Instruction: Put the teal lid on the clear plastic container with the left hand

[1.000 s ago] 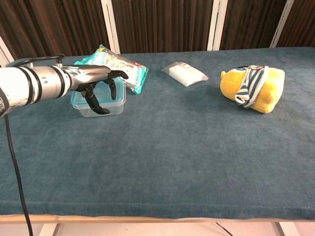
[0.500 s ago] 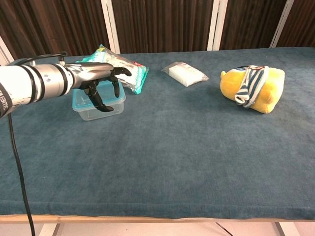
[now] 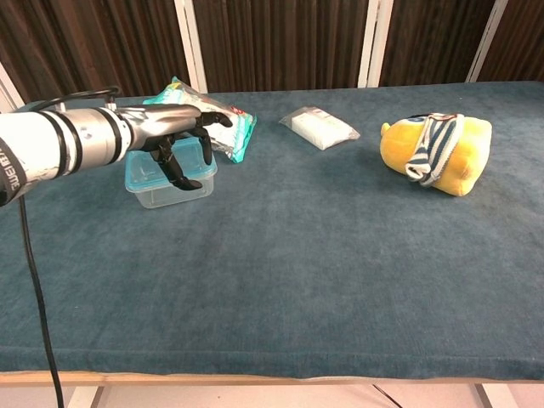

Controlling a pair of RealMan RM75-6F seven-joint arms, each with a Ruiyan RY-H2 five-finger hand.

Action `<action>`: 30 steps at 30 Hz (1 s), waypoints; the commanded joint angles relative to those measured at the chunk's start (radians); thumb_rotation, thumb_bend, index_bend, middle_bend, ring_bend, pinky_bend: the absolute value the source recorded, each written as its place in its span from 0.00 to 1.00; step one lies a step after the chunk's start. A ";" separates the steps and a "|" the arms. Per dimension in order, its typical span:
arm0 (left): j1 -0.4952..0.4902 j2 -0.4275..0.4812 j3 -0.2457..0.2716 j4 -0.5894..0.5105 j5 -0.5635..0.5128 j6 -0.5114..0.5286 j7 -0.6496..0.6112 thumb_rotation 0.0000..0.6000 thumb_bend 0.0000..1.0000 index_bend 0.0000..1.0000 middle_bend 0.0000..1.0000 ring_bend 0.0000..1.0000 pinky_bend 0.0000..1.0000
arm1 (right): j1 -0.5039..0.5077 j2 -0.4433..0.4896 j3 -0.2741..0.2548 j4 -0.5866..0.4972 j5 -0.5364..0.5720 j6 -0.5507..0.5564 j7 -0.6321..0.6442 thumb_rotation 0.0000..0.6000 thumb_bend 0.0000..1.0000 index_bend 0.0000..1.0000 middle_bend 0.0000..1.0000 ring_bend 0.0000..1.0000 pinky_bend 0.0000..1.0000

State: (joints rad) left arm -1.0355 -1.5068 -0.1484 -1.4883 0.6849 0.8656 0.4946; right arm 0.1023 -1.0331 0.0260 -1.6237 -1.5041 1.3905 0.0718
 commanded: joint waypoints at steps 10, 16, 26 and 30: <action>0.084 0.135 0.042 -0.166 0.023 0.145 0.050 1.00 0.29 0.00 0.34 0.13 0.00 | -0.005 0.001 -0.005 -0.002 -0.010 0.008 0.001 1.00 0.25 0.00 0.00 0.00 0.00; 0.130 0.192 0.085 -0.208 -0.020 0.238 0.134 1.00 0.30 0.00 0.35 0.15 0.02 | -0.008 0.002 -0.009 -0.004 -0.020 0.014 0.002 1.00 0.25 0.00 0.00 0.00 0.00; 0.168 0.191 0.109 -0.159 -0.075 0.182 0.143 1.00 0.30 0.00 0.33 0.17 0.02 | -0.010 0.000 -0.011 -0.009 -0.028 0.021 -0.003 1.00 0.25 0.00 0.00 0.00 0.00; 0.168 0.169 0.105 -0.134 -0.069 0.160 0.133 1.00 0.30 0.00 0.31 0.17 0.02 | -0.008 -0.001 -0.011 -0.011 -0.028 0.019 -0.007 1.00 0.25 0.00 0.00 0.00 0.00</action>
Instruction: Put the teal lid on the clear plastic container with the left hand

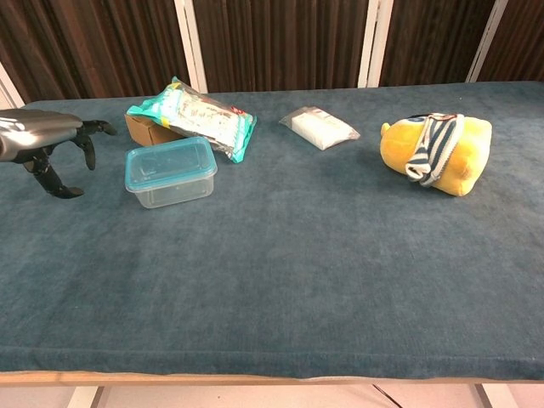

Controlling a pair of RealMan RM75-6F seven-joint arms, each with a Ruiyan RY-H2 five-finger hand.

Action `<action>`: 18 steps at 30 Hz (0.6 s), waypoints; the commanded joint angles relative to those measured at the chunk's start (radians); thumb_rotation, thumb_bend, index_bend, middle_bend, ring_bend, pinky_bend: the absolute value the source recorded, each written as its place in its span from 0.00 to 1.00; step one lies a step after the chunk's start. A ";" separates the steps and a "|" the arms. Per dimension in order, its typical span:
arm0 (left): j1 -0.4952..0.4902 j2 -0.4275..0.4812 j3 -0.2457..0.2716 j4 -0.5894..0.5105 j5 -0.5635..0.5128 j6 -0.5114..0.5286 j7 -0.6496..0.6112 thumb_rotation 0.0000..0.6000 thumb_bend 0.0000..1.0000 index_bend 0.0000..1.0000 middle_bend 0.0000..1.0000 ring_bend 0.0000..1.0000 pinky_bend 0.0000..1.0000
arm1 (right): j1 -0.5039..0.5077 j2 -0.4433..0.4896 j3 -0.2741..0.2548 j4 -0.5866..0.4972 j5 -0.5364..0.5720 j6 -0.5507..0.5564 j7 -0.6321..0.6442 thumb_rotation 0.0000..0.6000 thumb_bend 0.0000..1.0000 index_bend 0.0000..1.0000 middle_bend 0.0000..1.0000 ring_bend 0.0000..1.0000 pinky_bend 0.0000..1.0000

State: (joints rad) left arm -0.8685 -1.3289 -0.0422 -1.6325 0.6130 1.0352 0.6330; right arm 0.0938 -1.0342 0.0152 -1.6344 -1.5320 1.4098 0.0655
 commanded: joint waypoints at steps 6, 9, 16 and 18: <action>-0.009 -0.069 -0.018 0.076 0.030 -0.044 -0.025 1.00 0.30 0.00 0.29 0.15 0.02 | 0.001 0.001 0.001 0.000 0.004 -0.002 0.002 1.00 0.25 0.00 0.00 0.00 0.00; -0.011 -0.081 -0.023 0.088 0.031 -0.052 -0.024 1.00 0.30 0.00 0.29 0.15 0.02 | 0.000 0.003 0.003 0.001 0.007 -0.001 0.007 1.00 0.25 0.00 0.00 0.00 0.00; -0.015 -0.094 -0.039 0.094 0.033 -0.075 -0.034 1.00 0.31 0.00 0.29 0.15 0.02 | -0.001 0.005 0.004 0.003 0.009 0.001 0.014 1.00 0.25 0.00 0.00 0.00 0.00; -0.017 -0.097 -0.043 0.092 0.041 -0.076 -0.035 1.00 0.30 0.00 0.29 0.15 0.02 | -0.001 0.005 0.004 0.003 0.008 0.000 0.014 1.00 0.25 0.00 0.00 0.00 0.00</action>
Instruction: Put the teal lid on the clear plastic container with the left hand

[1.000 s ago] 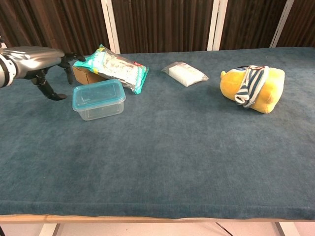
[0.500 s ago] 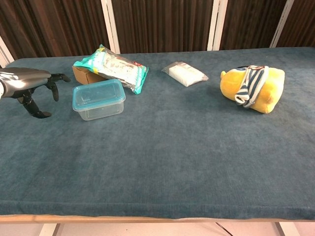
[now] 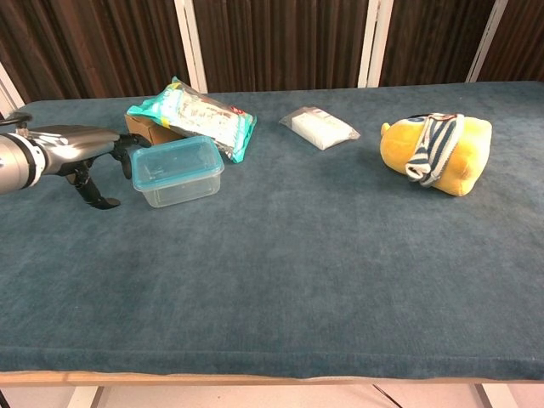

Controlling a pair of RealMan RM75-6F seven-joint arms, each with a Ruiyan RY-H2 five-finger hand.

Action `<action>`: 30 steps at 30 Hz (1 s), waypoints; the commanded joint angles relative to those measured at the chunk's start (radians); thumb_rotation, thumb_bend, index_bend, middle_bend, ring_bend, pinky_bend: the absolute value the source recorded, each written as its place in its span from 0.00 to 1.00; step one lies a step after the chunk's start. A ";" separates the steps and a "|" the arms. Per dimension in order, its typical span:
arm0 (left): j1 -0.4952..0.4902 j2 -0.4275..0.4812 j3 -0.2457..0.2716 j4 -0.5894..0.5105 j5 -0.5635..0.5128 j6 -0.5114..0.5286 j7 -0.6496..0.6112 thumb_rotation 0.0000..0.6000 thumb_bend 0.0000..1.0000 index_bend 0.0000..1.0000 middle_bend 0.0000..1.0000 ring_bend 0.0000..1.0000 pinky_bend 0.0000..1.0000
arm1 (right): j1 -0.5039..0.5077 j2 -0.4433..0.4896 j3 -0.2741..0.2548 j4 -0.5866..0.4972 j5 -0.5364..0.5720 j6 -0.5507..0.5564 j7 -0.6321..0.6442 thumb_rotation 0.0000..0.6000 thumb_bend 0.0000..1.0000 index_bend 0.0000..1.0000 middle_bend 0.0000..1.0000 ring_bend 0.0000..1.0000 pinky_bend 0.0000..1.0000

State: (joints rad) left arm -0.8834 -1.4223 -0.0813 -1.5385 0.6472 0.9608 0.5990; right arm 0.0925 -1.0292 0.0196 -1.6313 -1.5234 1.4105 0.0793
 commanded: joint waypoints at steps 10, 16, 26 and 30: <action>-0.020 -0.022 -0.016 0.006 -0.008 0.003 0.032 1.00 0.30 0.00 0.29 0.15 0.02 | 0.000 0.001 0.001 0.000 0.004 -0.001 0.000 1.00 0.25 0.00 0.00 0.00 0.00; -0.021 -0.039 -0.031 0.006 -0.027 0.036 0.044 1.00 0.30 0.00 0.29 0.16 0.02 | -0.001 0.002 0.002 0.002 0.004 -0.002 0.004 1.00 0.25 0.00 0.00 0.00 0.00; -0.014 -0.033 -0.037 -0.051 -0.004 0.126 0.093 1.00 0.31 0.00 0.33 0.20 0.04 | -0.004 0.005 -0.002 0.002 -0.005 0.005 0.009 1.00 0.25 0.00 0.00 0.00 0.00; 0.007 -0.032 -0.058 -0.075 0.071 0.169 0.038 1.00 0.36 0.00 0.32 0.19 0.03 | -0.003 0.004 -0.004 0.001 -0.009 0.003 0.007 1.00 0.25 0.00 0.00 0.00 0.00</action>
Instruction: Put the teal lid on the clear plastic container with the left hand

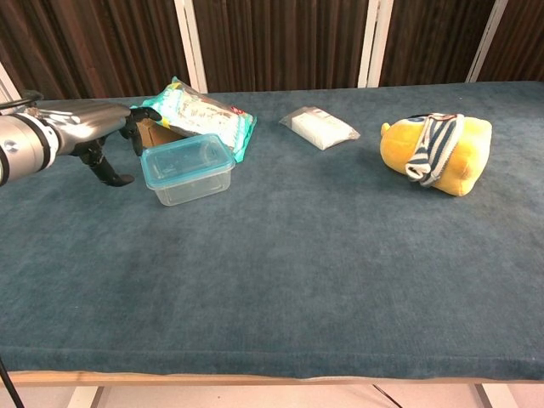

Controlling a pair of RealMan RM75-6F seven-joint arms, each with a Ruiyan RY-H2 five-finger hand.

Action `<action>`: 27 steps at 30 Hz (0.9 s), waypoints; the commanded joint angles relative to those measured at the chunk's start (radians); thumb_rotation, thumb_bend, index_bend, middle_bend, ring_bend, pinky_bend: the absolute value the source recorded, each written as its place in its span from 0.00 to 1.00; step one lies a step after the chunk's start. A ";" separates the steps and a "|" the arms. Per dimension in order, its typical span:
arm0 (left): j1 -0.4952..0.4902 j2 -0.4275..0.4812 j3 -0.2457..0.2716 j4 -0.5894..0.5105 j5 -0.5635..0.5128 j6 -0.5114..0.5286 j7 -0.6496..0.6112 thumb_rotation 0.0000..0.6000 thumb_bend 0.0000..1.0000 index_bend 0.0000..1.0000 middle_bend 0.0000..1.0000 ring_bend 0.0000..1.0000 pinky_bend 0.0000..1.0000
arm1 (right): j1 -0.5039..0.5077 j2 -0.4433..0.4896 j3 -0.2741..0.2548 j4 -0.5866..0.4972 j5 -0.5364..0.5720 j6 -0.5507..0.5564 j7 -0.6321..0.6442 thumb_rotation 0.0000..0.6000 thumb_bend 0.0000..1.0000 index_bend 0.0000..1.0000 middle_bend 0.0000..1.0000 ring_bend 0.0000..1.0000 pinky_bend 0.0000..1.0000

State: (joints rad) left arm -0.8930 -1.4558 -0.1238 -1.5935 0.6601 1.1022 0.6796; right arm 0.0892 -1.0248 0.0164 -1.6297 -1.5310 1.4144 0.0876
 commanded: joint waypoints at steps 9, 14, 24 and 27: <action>0.028 -0.077 -0.009 0.071 0.161 -0.024 -0.126 1.00 0.51 0.00 0.27 0.12 0.01 | -0.002 0.003 -0.003 -0.001 -0.010 0.006 0.009 1.00 0.25 0.00 0.00 0.00 0.00; 0.021 -0.102 -0.007 0.102 0.131 -0.046 -0.082 1.00 0.51 0.00 0.24 0.10 0.00 | -0.001 0.007 -0.003 0.003 -0.011 0.005 0.017 1.00 0.25 0.00 0.00 0.00 0.00; 0.016 -0.098 -0.014 0.089 0.072 -0.078 -0.038 1.00 0.51 0.00 0.26 0.11 0.00 | -0.004 0.008 -0.003 0.006 -0.012 0.010 0.024 1.00 0.25 0.00 0.00 0.00 0.00; 0.016 -0.102 -0.019 0.090 0.074 -0.087 -0.048 1.00 0.50 0.00 0.26 0.11 0.00 | -0.003 0.008 -0.002 0.005 -0.011 0.010 0.023 1.00 0.25 0.00 0.00 0.00 0.00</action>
State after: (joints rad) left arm -0.8772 -1.5567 -0.1413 -1.5041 0.7331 1.0172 0.6338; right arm 0.0857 -1.0168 0.0140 -1.6243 -1.5422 1.4244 0.1103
